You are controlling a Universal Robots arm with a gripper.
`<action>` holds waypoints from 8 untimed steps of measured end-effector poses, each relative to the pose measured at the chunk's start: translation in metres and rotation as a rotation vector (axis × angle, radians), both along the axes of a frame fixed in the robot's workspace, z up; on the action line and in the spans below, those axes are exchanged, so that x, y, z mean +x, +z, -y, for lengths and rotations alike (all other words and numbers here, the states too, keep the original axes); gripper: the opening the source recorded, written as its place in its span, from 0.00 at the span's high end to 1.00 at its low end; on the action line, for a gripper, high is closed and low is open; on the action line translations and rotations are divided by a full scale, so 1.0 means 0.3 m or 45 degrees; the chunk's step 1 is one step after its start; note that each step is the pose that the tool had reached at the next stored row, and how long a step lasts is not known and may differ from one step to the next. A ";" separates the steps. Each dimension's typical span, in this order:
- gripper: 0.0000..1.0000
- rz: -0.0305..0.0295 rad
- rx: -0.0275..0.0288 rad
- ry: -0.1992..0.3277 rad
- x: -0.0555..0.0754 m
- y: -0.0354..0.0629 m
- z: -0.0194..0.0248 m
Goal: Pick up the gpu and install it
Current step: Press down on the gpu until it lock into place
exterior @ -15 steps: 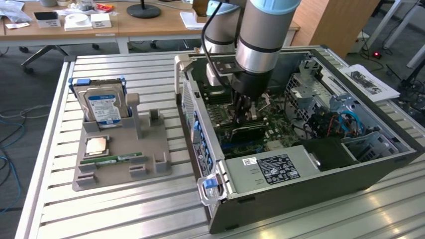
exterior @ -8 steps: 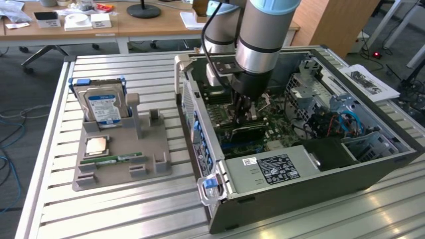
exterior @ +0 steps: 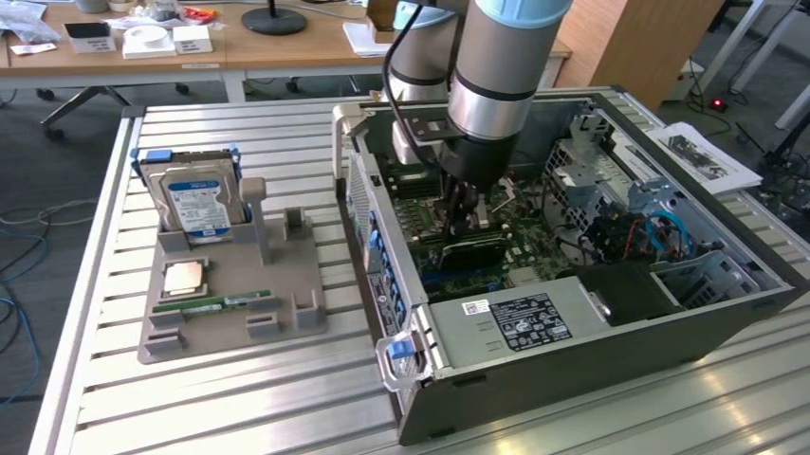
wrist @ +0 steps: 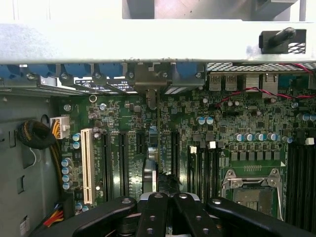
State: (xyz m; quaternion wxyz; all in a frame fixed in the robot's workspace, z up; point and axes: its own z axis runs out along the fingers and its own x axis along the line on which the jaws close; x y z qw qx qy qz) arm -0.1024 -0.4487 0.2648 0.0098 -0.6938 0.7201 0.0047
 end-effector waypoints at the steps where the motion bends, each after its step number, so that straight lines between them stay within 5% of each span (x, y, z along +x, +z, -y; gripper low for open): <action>1: 0.89 0.0000 -0.0003 0.000 0.000 0.000 0.000; 8: 0.89 -0.0001 -0.0001 0.000 -0.001 -0.002 0.000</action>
